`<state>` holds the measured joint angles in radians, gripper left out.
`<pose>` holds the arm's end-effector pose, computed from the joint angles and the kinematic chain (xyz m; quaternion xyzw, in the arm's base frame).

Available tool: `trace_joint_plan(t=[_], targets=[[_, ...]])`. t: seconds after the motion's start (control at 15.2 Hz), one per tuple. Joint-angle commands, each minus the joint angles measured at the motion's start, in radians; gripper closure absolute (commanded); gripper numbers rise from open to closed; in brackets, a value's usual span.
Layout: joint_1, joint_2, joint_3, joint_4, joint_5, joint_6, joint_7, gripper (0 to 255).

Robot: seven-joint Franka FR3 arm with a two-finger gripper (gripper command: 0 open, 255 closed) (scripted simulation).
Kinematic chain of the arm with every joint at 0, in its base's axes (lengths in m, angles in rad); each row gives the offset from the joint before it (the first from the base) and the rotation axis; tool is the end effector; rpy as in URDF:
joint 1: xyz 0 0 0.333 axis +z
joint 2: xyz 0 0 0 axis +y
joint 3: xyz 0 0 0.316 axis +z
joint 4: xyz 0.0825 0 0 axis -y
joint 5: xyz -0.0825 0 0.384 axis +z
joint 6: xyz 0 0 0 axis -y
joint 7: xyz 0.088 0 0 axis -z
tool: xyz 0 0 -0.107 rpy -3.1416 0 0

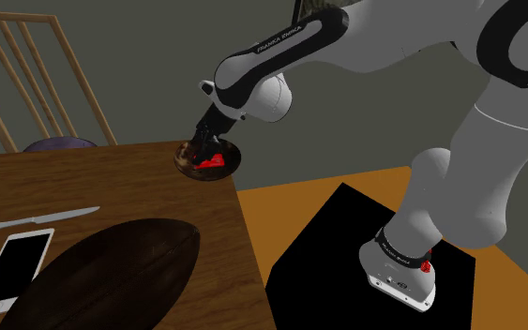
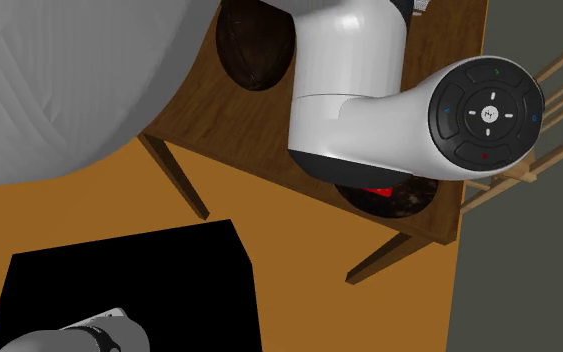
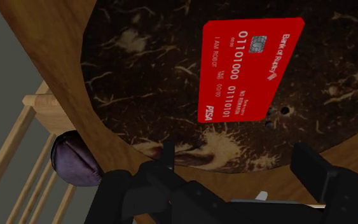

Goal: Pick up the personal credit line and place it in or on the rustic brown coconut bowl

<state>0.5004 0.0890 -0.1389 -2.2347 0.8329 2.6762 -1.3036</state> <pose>0.5312 0.1773 0.3615 -0.8456 -0.4499 -0.2524 0.1371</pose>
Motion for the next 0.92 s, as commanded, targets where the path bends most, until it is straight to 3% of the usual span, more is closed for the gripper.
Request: trace_joint_plan(t=[0.0,0.07,0.33,0.86], targets=[[0.0,0.0,0.0,0.0,0.0,0.0,0.0,0],[0.0,0.0,0.0,0.0,0.0,0.0,0.0,0],[-0.017,-0.128,-0.028,-0.05,-0.114,-0.07,0.08,0],[-0.018,-0.128,-0.027,-0.05,-0.114,-0.07,0.08,0]])
